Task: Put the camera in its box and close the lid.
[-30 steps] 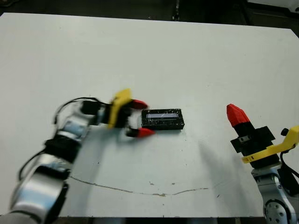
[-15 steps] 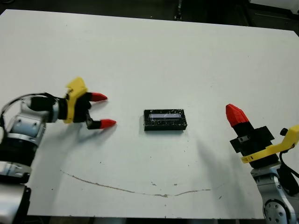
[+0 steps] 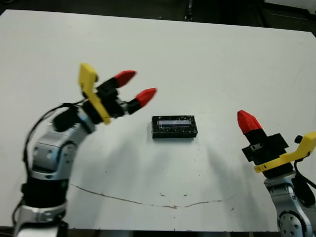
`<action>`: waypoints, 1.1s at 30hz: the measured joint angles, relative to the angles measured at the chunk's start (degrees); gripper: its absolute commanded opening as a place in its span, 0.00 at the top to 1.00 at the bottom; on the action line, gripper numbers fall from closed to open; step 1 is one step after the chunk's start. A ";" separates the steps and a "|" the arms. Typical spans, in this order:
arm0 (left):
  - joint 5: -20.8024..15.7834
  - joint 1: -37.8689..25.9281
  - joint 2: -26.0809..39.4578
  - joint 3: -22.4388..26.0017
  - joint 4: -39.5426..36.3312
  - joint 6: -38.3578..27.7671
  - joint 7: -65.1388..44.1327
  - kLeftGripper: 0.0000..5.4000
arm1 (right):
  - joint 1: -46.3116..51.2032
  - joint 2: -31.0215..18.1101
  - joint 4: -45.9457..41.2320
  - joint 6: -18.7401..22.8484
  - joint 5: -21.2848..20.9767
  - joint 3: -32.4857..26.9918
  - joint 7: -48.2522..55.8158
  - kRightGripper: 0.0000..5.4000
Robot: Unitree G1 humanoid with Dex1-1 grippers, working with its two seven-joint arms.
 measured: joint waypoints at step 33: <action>13.59 -1.22 -11.82 -17.21 14.63 5.96 15.94 1.00 | 0.05 1.02 0.10 -1.43 -0.20 -0.50 -2.16 1.00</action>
